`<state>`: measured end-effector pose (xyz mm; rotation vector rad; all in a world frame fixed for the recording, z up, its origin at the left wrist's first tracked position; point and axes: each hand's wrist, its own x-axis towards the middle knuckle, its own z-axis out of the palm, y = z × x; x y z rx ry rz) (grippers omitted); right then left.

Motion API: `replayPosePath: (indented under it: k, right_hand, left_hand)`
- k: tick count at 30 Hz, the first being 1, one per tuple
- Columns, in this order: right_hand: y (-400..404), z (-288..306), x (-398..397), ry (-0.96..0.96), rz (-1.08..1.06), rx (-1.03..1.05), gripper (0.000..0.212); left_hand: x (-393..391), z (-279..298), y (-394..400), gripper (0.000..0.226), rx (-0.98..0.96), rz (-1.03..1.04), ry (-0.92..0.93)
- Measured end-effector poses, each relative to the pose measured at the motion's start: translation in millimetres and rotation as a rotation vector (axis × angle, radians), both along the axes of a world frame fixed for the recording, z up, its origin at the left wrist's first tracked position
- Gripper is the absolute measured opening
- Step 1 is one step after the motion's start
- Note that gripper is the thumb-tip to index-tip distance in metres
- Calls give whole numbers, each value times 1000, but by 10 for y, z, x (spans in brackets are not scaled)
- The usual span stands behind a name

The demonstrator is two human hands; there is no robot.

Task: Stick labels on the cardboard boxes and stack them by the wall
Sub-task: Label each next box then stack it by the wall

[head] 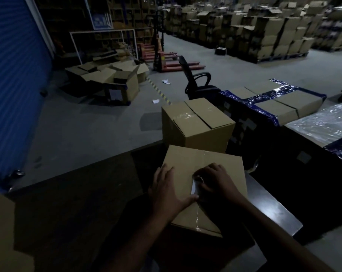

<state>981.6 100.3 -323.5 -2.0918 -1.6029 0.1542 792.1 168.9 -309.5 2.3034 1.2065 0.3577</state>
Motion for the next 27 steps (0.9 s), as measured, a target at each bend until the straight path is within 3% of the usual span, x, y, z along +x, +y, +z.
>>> replayPosePath:
  k: [7, 13, 17, 19, 22, 27]
  right_hand:
    - [16, -94, 91, 20, 46, -8, 40]
    - [-105, 60, 103, 122, 13, 17, 22]
    - [-565, 37, -100, -95, -252, 26, 25]
    - [-676, 33, -207, -146, -264, -23, 33]
    - [-623, 72, -187, -93, -164, -14, 34]
    - [-282, 126, 103, 0, 160, -2, 41]
  left_hand:
    - [0, 50, -24, 105, -12, 8, 18]
    - [-9, 109, -32, 107, -18, 32, -9]
    - [-18, 135, -50, 99, -44, 113, -41]
    - [-16, 119, -65, 89, -61, 154, -94]
    - [-89, 86, -128, 82, -78, 252, -139]
    - [-483, 87, -347, 102, -116, 373, -79]
